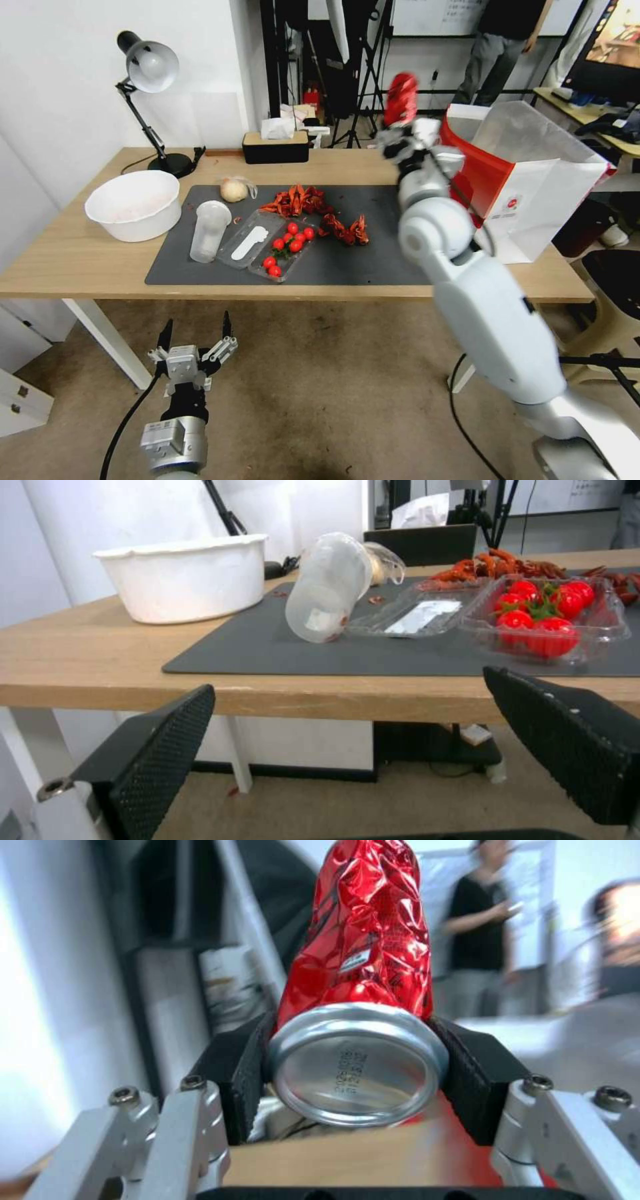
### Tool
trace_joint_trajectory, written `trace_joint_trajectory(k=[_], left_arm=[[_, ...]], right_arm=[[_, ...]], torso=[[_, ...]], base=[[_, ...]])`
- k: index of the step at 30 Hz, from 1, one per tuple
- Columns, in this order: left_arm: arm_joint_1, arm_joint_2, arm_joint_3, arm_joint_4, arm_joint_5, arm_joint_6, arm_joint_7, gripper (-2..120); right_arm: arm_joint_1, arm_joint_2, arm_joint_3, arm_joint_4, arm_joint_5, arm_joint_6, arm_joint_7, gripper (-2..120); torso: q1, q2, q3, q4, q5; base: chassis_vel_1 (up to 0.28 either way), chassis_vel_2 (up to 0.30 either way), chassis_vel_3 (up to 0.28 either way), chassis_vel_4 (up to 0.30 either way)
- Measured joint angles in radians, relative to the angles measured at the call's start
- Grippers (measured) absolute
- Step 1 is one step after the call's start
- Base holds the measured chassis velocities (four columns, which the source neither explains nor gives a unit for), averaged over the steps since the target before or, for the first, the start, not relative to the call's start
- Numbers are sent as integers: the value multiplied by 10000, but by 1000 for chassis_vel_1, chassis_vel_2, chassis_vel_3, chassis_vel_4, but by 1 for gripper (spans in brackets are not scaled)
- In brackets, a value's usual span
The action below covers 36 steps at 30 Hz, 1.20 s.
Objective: Pick up the trash from the table and place it into the takeout bag.
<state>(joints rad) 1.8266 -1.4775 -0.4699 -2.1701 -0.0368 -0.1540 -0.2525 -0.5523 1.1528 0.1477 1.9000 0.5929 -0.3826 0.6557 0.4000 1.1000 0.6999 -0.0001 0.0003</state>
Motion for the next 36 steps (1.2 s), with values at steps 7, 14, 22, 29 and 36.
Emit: trace_joint_trajectory(k=[7, 14, 22, 29, 36], left_arm=[[18, -51, 66, -1, 50, -23, 0, 100], [125, -72, 84, -55, 76, -78, 3, 100], [238, -63, 77, -130, 89, -136, 6, 100], [264, -40, 60, -158, 87, -162, 5, 100], [270, -111, 92, -108, 106, -249, 3, 100]], right_arm=[[12, -903, 925, 108, 569, -348, 372, 54], [-340, -1202, 1402, 90, 1270, -749, 482, 69], [-658, -1095, 1433, 192, 1260, -721, 480, 96], [-719, -1049, 1401, 401, 1253, -686, 443, 100], [-1248, -1055, 1396, 1014, 919, -145, -310, 100]], torso=[[0, 0, 0, 0, -1], [0, 0, 1, 1, -3], [-1, 0, 1, 2, -4], [0, 0, 1, 2, -4], [0, 0, 1, 1, -4]], base=[[0, 0, 0, 0], [0, 0, 0, 0], [0, 0, 0, 0], [0, 0, 0, 0], [0, 0, 0, 0]])
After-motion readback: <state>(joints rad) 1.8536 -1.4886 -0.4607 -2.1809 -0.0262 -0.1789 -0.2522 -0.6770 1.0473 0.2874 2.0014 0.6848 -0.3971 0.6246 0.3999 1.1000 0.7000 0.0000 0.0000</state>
